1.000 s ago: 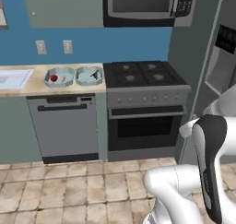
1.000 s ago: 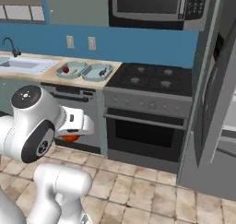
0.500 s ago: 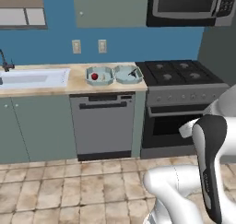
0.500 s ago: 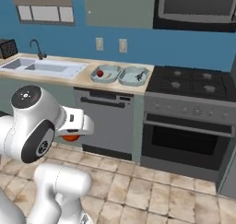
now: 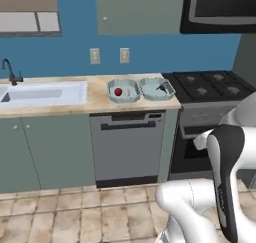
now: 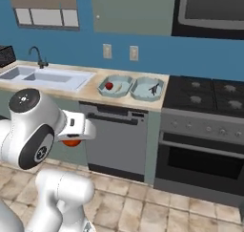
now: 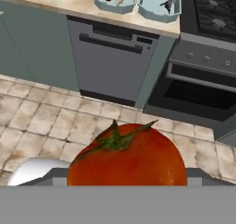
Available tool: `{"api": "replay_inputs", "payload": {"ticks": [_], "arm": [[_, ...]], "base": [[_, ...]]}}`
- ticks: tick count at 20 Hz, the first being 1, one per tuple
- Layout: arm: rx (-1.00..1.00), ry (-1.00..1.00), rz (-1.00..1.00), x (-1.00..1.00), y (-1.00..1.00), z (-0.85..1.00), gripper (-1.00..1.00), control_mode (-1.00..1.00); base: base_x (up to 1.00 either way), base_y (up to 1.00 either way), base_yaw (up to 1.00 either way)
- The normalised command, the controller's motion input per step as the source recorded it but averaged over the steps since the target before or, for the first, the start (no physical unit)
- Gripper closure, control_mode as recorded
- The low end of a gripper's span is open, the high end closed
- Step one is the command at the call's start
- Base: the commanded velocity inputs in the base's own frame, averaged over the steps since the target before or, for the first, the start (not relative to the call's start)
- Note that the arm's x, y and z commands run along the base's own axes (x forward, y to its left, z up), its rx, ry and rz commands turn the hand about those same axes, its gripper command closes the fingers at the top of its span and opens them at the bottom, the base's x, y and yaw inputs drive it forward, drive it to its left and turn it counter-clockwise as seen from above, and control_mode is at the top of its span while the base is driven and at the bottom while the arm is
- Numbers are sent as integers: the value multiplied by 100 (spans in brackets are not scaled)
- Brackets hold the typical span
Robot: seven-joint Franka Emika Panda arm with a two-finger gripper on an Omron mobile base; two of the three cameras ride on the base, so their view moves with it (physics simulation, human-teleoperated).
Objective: Place one tomato and one fish in each tupperware on the nearby counter, to pack two identical lunches.
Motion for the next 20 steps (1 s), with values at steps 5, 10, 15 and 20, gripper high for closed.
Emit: {"api": "replay_inputs", "payload": {"ticks": [5,10,15,20], "arm": [[0,0,0,0,0,0,100,100],[0,0,0,0,0,0,100,100],[0,0,0,0,0,0,100,100],[0,0,0,0,0,0,100,100]], "base": [[97,-6,-6],[100,0,-10],[100,0,-13],[100,1,-11]]}}
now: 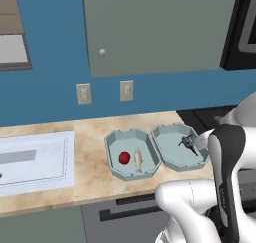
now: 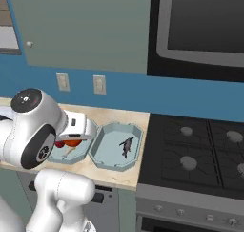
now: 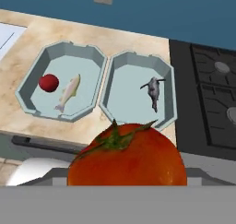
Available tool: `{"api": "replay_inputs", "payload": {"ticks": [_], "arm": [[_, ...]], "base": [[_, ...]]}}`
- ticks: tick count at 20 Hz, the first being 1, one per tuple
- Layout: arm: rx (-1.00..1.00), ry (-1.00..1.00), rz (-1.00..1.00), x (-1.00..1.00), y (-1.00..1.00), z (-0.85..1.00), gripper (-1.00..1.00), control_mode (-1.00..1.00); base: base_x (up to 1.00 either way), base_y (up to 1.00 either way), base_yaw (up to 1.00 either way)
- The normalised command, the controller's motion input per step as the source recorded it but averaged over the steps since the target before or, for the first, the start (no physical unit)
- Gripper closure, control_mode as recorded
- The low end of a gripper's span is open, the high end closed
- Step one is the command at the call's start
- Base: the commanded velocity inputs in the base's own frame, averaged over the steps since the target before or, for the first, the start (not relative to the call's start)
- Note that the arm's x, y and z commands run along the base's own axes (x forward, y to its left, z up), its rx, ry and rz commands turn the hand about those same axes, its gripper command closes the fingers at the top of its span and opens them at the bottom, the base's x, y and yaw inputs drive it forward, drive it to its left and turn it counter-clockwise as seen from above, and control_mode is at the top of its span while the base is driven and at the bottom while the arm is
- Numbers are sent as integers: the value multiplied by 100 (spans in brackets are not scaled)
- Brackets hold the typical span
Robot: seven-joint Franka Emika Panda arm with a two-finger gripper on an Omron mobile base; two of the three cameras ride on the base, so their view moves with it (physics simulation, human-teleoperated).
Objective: Place one tomato and one fish in each tupperware on the nearby counter, to pack two identical lunches.
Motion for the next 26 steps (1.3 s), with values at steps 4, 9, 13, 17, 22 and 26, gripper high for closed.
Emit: {"api": "replay_inputs", "payload": {"ticks": [4,9,13,17,22,26], "arm": [[0,0,0,0,0,0,100,100],[-1,2,-2,13,3,-5,100,-100],[-5,9,-7,62,2,-33,100,-100],[-6,14,-8,72,0,-43,100,-100],[-5,17,-6,55,0,-55,100,-100],[-2,22,0,43,0,-76,100,-100]], "base": [[85,16,-9],[60,19,-6],[0,0,0],[0,0,0],[0,0,0],[0,0,0]]}}
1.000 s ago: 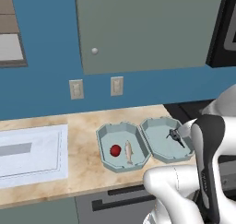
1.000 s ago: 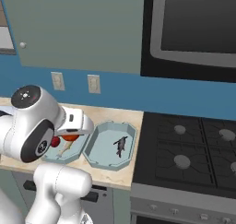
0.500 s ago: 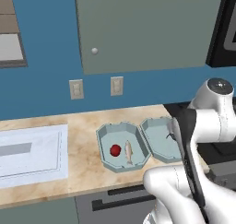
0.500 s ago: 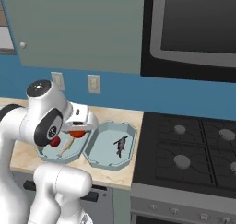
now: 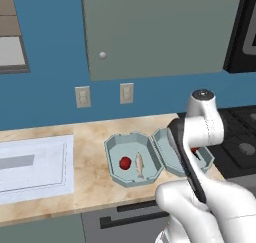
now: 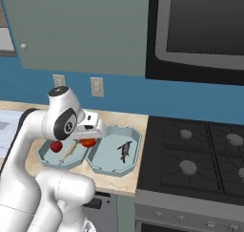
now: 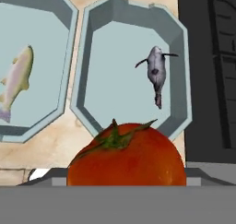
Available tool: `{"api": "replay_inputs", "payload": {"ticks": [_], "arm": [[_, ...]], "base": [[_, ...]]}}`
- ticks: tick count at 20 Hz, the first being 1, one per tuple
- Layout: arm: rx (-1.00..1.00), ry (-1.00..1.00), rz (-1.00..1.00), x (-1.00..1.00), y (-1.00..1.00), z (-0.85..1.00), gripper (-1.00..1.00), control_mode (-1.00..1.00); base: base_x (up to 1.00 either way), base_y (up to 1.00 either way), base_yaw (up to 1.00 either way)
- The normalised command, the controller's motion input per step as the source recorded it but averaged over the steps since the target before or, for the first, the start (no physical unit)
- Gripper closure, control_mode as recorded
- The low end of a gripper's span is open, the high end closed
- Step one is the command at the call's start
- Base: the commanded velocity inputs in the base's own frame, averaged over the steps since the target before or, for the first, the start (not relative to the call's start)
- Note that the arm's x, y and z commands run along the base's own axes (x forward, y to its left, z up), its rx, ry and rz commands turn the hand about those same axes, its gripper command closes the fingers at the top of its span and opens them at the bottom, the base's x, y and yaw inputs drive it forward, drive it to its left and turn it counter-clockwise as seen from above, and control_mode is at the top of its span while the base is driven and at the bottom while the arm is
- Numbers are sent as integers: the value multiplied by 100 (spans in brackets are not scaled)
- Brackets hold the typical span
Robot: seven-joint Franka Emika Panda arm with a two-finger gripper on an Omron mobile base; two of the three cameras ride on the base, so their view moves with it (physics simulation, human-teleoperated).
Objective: Place one tomato and one fish in each tupperware on the nearby counter, to pack two identical lunches.
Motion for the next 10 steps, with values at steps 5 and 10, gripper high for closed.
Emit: {"api": "replay_inputs", "payload": {"ticks": [5,10], "arm": [[0,13,0,45,0,-68,100,-100],[0,1,0,44,0,-44,100,-100]], "base": [[0,0,0],[0,0,0]]}}
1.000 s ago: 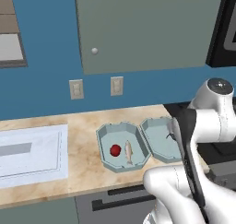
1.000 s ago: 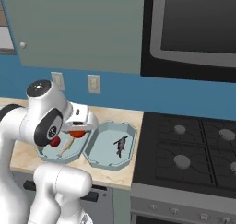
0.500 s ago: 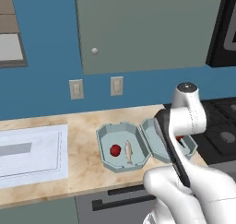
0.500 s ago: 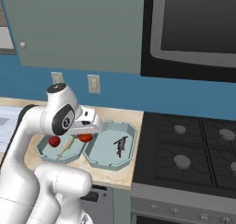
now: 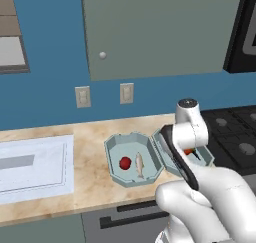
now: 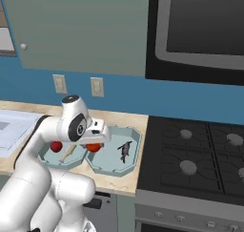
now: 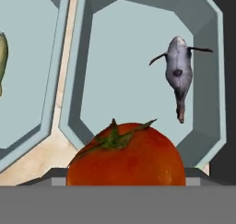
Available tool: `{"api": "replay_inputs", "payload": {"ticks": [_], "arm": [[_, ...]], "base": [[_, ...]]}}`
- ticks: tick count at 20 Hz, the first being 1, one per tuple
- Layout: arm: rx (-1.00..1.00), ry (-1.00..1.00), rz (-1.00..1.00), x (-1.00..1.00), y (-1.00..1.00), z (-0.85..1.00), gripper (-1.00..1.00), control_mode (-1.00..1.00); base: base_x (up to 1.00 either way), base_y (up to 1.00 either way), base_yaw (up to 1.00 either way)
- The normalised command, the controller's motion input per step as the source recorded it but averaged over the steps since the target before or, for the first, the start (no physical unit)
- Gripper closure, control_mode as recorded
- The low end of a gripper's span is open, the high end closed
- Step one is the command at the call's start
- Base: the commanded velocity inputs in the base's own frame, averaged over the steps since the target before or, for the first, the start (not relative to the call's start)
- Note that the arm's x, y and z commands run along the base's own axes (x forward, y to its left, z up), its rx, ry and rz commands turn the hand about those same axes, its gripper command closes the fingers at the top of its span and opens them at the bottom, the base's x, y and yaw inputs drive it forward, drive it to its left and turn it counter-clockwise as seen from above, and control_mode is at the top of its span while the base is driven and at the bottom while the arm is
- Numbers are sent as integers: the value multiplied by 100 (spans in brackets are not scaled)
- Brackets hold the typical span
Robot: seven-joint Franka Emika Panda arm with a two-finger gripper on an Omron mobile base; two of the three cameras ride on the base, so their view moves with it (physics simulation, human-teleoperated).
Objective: Place one tomato and one fish in each tupperware on the nearby counter, to pack two identical lunches.
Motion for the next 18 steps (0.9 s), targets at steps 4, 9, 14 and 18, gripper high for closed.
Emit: {"api": "replay_inputs", "payload": {"ticks": [4,9,14,18], "arm": [[0,0,0,41,0,-36,100,-100],[0,0,0,39,-6,-38,100,-100],[0,0,0,38,-20,-38,100,-100],[1,0,0,30,-20,-27,100,-100]], "base": [[0,0,0],[0,0,0],[0,0,0],[0,0,0]]}}
